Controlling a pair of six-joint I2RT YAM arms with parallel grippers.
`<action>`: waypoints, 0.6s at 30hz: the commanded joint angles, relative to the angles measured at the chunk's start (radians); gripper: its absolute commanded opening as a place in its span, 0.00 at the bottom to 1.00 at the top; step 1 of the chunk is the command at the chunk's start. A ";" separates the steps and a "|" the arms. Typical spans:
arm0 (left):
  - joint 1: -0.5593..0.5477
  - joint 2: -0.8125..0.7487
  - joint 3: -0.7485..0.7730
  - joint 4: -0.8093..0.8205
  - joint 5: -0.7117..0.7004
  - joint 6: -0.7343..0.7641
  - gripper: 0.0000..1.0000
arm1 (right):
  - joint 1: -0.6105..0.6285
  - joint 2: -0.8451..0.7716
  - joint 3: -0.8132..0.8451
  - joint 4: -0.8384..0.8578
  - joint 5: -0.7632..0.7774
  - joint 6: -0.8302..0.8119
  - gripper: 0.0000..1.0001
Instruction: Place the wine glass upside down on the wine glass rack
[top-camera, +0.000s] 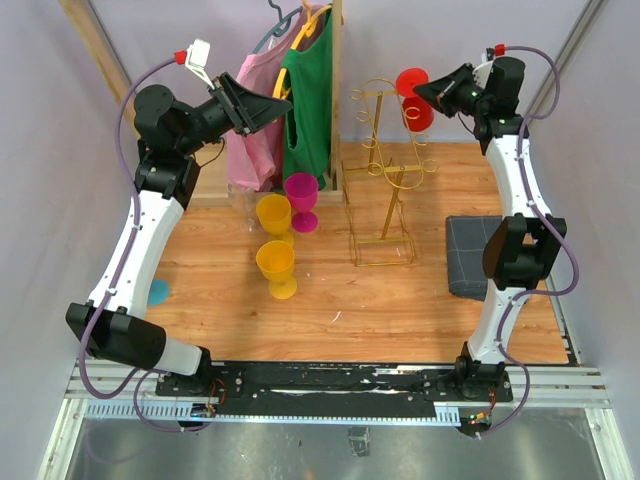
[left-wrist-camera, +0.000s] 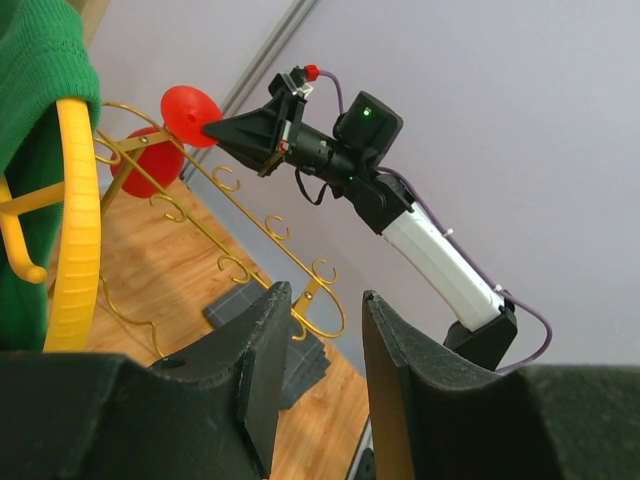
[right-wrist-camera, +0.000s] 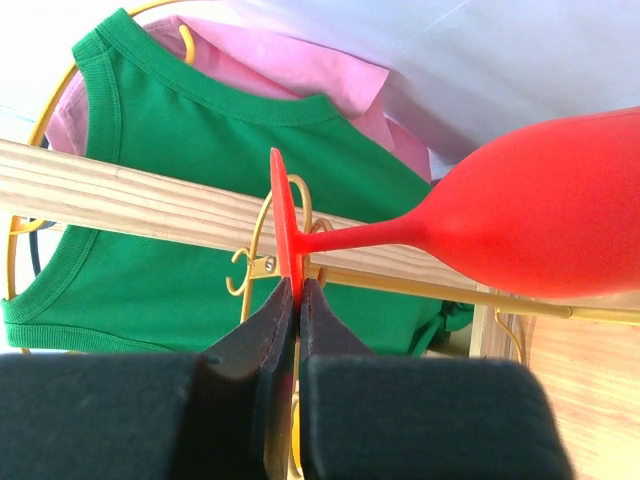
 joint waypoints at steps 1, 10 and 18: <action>0.000 -0.016 -0.010 0.002 -0.003 0.014 0.40 | 0.023 -0.062 -0.036 0.036 -0.019 -0.012 0.01; 0.000 -0.018 -0.031 0.019 -0.001 0.005 0.40 | 0.022 -0.054 -0.032 0.061 -0.058 0.025 0.01; 0.001 -0.031 -0.039 0.009 -0.002 0.015 0.40 | 0.022 -0.038 -0.008 0.065 -0.090 0.049 0.13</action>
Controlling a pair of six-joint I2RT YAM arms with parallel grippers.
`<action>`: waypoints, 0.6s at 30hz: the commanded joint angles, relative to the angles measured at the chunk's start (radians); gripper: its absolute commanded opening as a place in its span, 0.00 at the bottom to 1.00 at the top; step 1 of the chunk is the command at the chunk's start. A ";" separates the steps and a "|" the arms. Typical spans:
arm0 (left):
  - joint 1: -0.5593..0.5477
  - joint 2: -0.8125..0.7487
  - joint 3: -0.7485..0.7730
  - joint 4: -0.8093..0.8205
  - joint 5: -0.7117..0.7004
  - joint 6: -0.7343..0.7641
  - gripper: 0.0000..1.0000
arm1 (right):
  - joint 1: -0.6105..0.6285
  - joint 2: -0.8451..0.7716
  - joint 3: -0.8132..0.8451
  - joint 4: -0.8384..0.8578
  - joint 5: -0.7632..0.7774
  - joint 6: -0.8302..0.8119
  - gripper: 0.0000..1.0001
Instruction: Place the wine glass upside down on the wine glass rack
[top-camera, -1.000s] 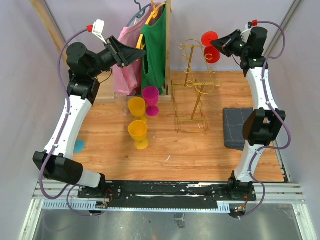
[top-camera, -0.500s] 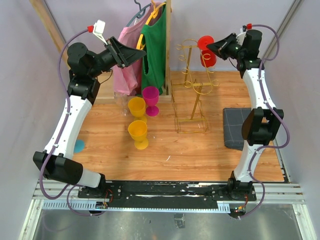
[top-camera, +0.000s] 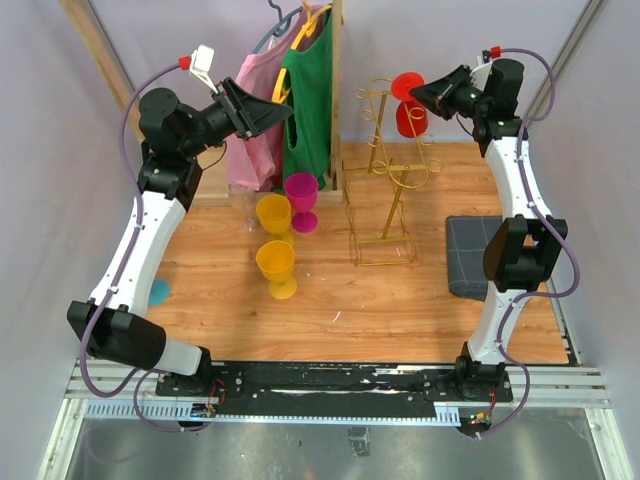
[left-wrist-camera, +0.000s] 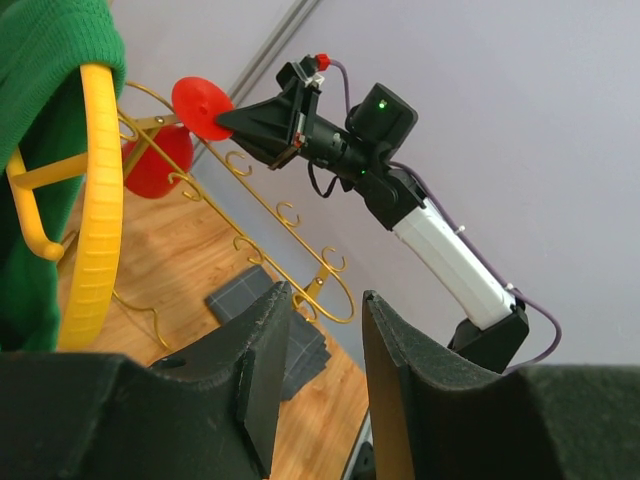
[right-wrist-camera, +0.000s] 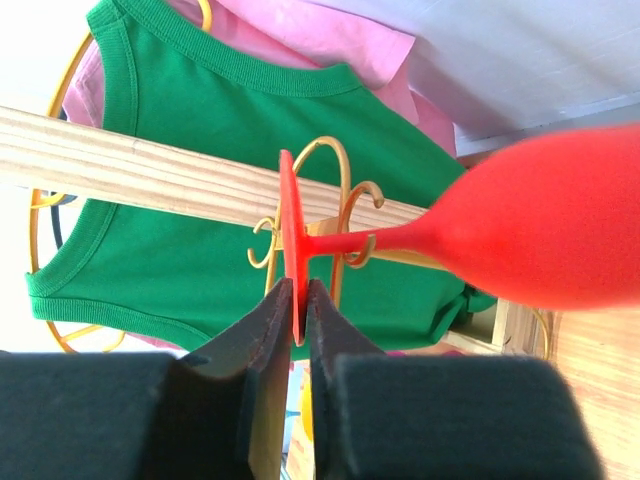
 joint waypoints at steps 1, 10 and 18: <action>0.000 -0.032 -0.006 0.008 -0.003 0.017 0.40 | 0.017 -0.013 0.039 0.043 -0.042 0.018 0.14; 0.000 -0.036 -0.014 0.016 -0.003 0.006 0.40 | 0.018 0.005 0.042 0.044 -0.081 0.039 0.23; 0.000 -0.040 -0.027 0.024 -0.002 0.003 0.40 | 0.018 -0.002 0.027 0.034 -0.120 0.044 0.24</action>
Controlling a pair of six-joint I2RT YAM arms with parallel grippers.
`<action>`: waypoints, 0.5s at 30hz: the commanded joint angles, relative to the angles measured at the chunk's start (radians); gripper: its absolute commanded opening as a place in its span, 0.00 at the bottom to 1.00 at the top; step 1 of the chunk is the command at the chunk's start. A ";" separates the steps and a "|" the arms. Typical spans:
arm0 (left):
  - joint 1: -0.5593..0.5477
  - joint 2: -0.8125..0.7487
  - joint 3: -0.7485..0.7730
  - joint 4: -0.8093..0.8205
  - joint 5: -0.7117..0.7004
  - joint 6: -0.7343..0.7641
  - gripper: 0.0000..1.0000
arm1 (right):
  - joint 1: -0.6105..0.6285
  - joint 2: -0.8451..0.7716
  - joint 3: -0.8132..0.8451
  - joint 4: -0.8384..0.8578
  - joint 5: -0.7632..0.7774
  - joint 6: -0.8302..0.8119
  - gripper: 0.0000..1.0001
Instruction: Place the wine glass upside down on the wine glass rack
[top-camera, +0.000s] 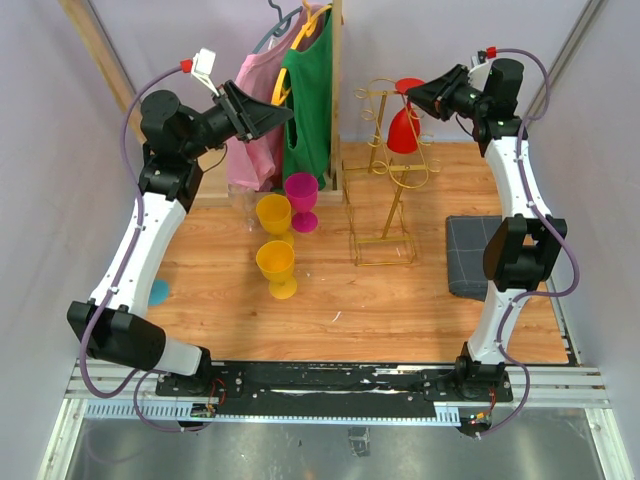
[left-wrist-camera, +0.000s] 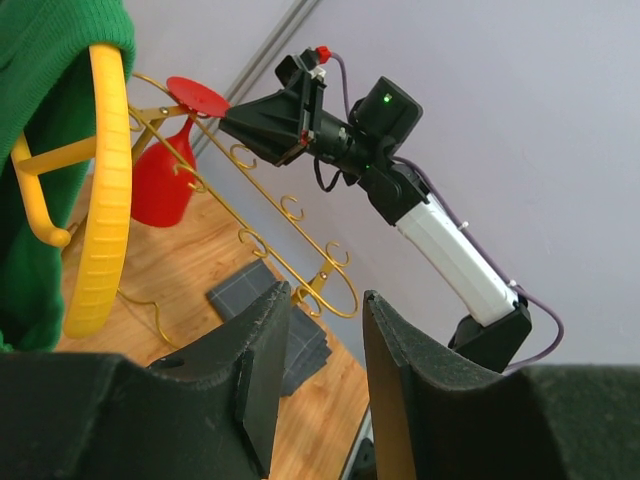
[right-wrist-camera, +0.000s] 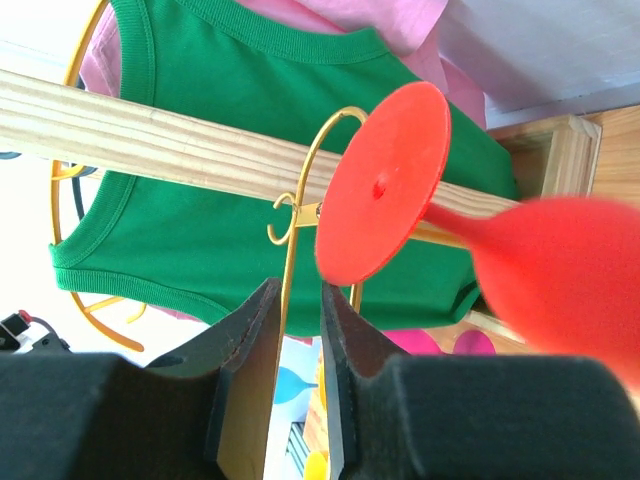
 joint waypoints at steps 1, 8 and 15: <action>0.001 -0.034 -0.010 0.025 -0.001 -0.001 0.40 | 0.019 -0.007 0.015 0.027 -0.048 0.012 0.24; 0.000 -0.040 -0.019 0.034 0.001 -0.007 0.41 | 0.025 -0.059 -0.031 0.031 -0.069 0.008 0.24; 0.000 -0.040 0.026 -0.082 -0.033 0.093 0.40 | 0.026 -0.150 -0.086 0.034 -0.071 -0.033 0.26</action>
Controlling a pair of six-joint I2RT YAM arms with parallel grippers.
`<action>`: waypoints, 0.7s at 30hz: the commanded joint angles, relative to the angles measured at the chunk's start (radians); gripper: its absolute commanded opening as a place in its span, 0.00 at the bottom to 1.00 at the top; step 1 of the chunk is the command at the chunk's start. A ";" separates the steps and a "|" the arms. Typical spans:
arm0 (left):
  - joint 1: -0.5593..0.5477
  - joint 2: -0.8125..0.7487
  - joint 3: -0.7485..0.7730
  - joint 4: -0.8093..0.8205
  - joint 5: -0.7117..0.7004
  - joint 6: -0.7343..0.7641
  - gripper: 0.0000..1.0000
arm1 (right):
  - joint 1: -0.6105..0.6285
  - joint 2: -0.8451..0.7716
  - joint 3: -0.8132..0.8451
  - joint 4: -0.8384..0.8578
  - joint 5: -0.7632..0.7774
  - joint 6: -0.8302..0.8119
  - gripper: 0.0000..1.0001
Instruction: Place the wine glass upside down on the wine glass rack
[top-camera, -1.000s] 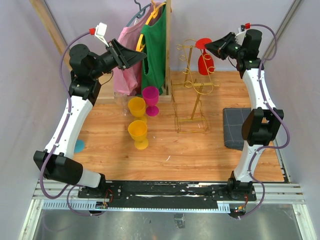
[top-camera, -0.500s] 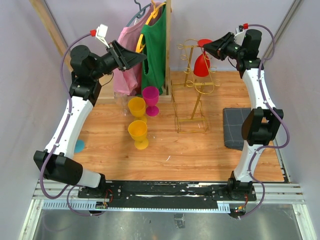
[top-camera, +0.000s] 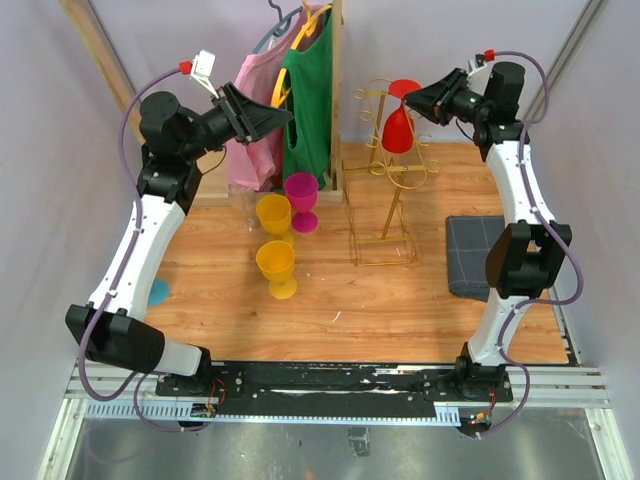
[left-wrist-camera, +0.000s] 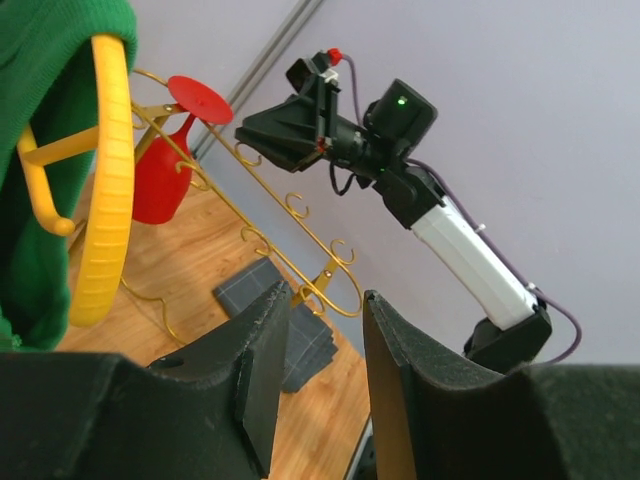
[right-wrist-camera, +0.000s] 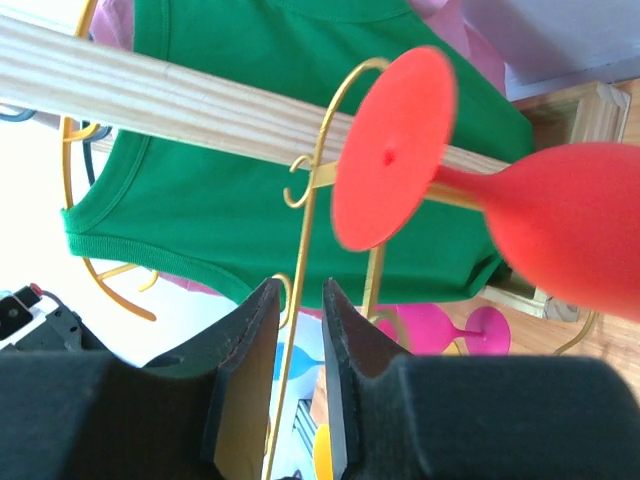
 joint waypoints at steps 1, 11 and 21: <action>0.000 -0.024 0.058 -0.127 -0.043 0.122 0.41 | 0.019 -0.113 -0.018 0.013 -0.024 -0.049 0.26; 0.000 -0.053 0.016 -0.439 -0.186 0.345 0.41 | 0.009 -0.241 -0.034 -0.081 0.016 -0.181 0.31; -0.006 -0.073 -0.065 -0.710 -0.422 0.545 0.37 | 0.001 -0.320 -0.074 -0.080 0.032 -0.200 0.32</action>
